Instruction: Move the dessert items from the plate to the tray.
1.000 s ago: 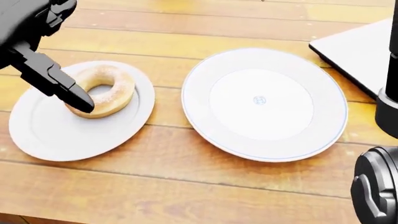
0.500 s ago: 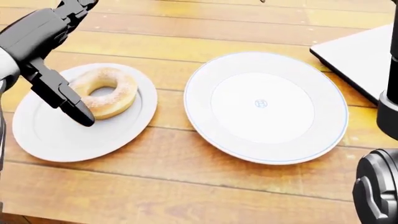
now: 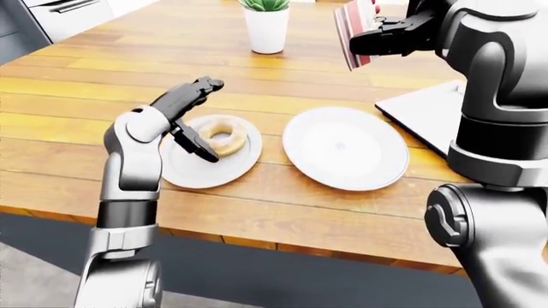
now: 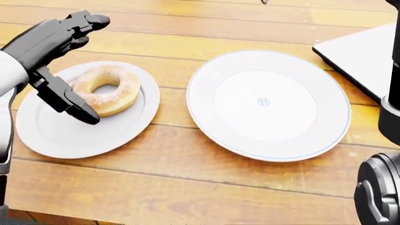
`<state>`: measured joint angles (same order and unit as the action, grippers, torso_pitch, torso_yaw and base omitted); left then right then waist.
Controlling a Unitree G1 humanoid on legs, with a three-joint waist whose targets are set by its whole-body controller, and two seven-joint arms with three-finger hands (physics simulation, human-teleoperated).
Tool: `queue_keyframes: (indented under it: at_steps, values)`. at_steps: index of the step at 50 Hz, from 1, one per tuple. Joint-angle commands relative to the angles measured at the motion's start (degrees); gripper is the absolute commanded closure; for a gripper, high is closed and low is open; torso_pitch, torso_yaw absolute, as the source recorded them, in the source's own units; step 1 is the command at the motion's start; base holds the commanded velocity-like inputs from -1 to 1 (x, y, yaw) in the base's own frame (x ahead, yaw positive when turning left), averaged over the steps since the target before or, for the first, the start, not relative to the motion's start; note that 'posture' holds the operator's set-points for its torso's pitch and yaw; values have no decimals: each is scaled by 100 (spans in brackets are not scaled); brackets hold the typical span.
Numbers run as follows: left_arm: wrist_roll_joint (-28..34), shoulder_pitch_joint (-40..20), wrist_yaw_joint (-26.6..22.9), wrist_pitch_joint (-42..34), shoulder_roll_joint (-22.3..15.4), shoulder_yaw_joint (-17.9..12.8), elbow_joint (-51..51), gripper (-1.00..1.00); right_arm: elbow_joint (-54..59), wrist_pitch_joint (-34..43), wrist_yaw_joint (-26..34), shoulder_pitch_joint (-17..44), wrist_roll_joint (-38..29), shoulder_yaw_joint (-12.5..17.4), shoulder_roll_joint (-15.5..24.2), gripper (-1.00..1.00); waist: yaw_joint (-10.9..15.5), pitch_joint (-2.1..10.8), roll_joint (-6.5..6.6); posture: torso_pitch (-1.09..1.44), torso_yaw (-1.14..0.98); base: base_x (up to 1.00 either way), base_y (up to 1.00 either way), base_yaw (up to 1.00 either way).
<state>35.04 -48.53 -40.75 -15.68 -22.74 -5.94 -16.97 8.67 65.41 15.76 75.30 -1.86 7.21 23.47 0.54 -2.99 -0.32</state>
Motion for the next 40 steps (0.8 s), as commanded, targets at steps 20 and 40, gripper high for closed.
queue_keyframes:
  at_steps: [20,40]
  values:
    - [67,-286,399,447,47,18,-327,-61,-174,-209,-63,199,44,60,90,100,2,203,15,0,0,0,0,0]
    - [117,-141,379,459,122,30,-229,-48,-287,-199,-138,73,96,98,77,100,8,214,7,0,0,0,0,0]
